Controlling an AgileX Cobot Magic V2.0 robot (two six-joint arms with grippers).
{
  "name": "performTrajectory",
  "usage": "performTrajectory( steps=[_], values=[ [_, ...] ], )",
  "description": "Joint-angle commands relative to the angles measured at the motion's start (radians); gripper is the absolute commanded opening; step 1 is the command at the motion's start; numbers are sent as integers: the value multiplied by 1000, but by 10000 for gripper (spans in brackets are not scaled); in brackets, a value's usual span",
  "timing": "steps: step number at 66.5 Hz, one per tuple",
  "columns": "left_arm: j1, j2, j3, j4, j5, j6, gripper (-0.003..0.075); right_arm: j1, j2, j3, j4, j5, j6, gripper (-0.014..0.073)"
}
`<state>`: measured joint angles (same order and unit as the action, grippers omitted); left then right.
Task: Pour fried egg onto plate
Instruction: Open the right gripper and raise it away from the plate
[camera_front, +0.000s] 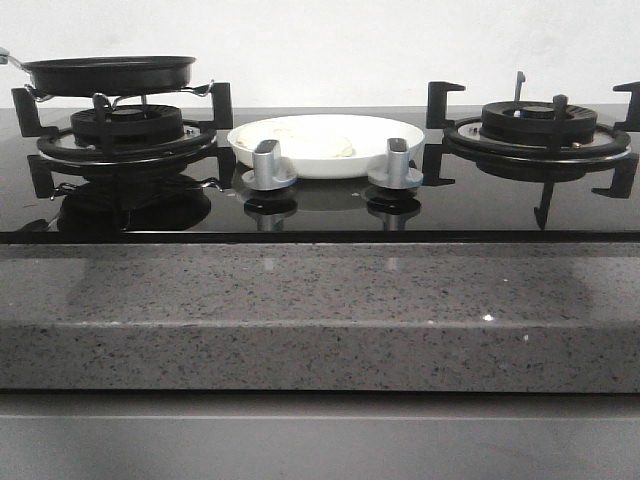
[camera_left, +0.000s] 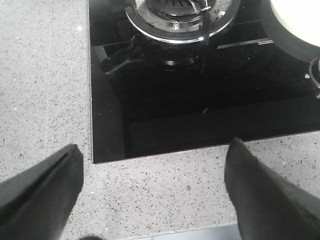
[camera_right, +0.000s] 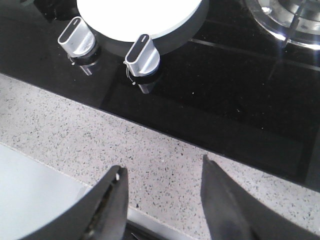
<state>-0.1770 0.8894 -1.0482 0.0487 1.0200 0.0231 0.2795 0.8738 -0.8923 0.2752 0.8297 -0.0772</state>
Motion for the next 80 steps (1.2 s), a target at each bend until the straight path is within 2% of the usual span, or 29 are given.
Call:
performTrajectory(
  steps=[1,46,50,68,75,80],
  values=[
    [-9,-6,-25,-1,-59,-10,566,-1,-13,-23,4,-60,-3,373],
    [-9,-6,-25,-1,-59,-10,566,-1,-7,-23,4,-44,-3,367],
    [-9,-6,-25,-1,-59,-10,566,-1,-7,-23,4,-44,-3,332],
    [-9,-6,-25,-17,-56,-10,550,-1,-7,-23,4,-44,-3,73],
    [-9,-6,-25,-17,-56,-10,454,-1,-7,-23,4,-44,-3,8],
    [-9,-6,-25,-17,-56,-10,345,-1,-7,-23,4,-44,-3,-22]
  ],
)
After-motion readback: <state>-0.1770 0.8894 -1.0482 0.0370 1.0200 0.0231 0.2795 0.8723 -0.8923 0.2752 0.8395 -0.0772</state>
